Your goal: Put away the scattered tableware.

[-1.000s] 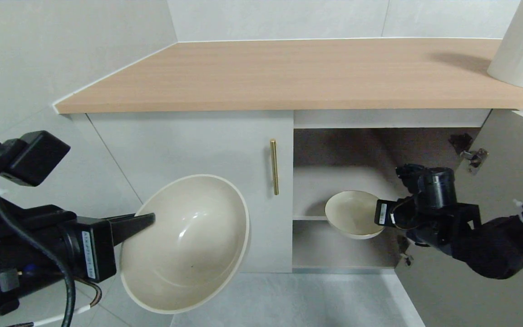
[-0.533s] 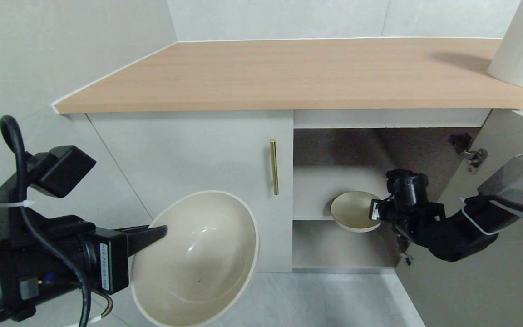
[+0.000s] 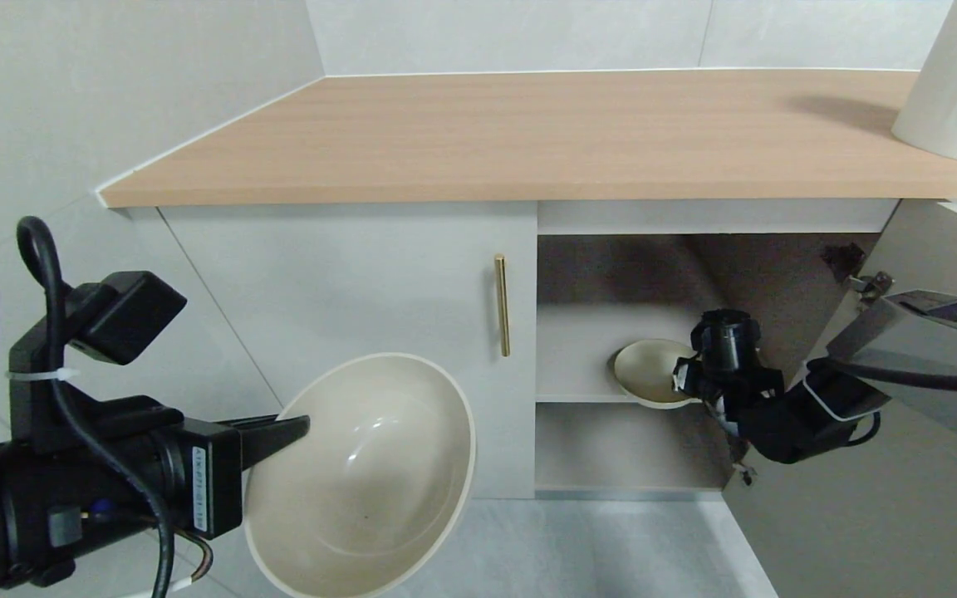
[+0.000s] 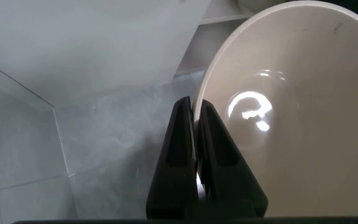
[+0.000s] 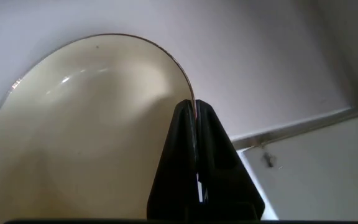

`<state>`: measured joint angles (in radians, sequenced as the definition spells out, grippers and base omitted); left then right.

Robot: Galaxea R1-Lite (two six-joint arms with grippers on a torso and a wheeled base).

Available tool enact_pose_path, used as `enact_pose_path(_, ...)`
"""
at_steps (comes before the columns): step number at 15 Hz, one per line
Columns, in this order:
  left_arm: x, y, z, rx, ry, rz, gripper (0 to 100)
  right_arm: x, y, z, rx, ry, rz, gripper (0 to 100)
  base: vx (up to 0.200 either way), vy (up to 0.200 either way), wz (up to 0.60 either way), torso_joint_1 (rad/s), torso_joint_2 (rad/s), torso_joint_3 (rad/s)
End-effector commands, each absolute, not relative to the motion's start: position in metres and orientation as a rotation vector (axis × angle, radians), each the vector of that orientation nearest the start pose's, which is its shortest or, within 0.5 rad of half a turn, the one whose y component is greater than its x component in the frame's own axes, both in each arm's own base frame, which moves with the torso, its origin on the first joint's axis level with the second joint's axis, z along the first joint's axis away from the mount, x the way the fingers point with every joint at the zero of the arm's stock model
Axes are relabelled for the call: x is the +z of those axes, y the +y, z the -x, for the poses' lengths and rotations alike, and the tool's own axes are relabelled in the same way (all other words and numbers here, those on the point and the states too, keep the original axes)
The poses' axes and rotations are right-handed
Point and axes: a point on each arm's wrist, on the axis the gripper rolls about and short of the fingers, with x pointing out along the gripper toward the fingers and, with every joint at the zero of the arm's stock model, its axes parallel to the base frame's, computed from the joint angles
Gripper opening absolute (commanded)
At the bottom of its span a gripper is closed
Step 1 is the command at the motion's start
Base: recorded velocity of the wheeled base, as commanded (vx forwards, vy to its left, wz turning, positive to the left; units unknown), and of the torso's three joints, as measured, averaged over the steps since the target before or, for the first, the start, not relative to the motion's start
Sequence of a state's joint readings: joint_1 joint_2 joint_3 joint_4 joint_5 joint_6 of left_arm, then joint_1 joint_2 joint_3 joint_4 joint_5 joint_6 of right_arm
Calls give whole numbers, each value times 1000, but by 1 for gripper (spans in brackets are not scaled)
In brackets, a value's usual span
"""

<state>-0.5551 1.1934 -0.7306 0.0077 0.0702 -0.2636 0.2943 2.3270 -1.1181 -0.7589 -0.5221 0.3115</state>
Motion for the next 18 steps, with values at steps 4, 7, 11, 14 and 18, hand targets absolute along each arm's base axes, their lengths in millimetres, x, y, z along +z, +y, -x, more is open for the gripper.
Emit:
enact_pose_path(4, 221, -89, -146, -411, 514, 107, 0, 31, 110, -430, -316, 343, -163, 0, 0, 0, 0, 0, 0, 0)
enact_pose_path(7, 220, -89, -146, -411, 517, 106, 0, 30, 112, -438, -318, 324, -186, 0, 0, 0, 0, 0, 0, 0)
enact_pose_path(11, 219, -89, -147, -410, 520, 105, 0, 31, 114, -443, -317, 309, -193, 0, 0, 0, 0, 0, 0, 0)
enact_pose_path(14, 219, -89, -147, -410, 521, 104, 0, 35, 114, -446, -318, 292, -211, 0, 0, 0, 0, 0, 0, 0)
enact_pose_path(18, 219, -89, -147, -410, 521, 104, 0, 34, 114, -449, -318, 286, -220, 100, 0, 0, 0, 0, 0, 0)
